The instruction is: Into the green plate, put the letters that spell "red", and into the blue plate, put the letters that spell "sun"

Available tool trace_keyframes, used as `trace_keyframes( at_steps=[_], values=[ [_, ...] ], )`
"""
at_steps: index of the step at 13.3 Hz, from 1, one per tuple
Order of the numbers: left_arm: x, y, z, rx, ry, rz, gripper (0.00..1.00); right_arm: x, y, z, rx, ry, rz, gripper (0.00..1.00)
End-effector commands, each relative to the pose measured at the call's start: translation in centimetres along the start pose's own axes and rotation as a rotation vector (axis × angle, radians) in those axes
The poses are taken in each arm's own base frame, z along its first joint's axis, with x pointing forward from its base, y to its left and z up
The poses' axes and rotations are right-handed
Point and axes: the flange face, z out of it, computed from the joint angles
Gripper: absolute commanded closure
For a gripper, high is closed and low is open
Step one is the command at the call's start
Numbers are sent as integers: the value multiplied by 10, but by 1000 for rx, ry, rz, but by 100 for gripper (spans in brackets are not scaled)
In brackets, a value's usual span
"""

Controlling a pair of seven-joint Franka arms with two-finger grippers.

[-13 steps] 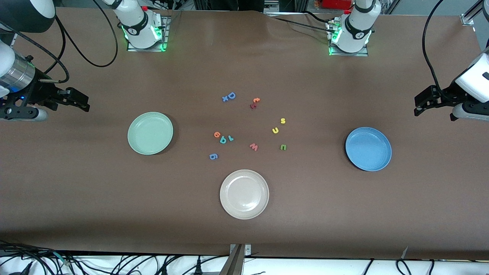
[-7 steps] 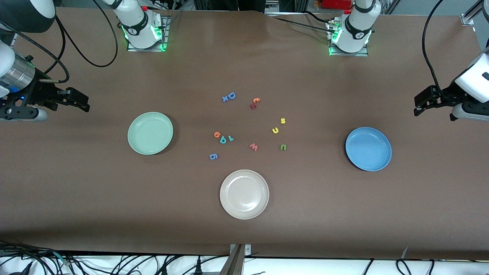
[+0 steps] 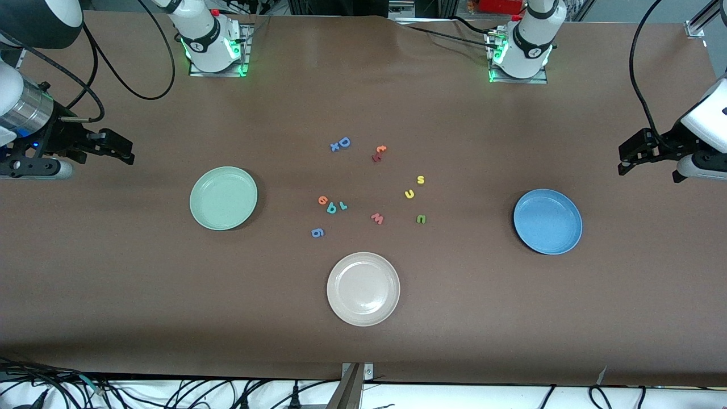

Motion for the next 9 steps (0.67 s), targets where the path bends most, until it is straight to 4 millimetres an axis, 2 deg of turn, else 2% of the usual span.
trace_keyframes(
  at_steps=[1,9],
  values=[
    [6,2,-4,-18,7,-7,0,-2,-10,-4,11,-6,-27,0],
    [6,2,-4,-18,7,-2,0,-3,-6,-1,25,-21,-20,0]
  ],
)
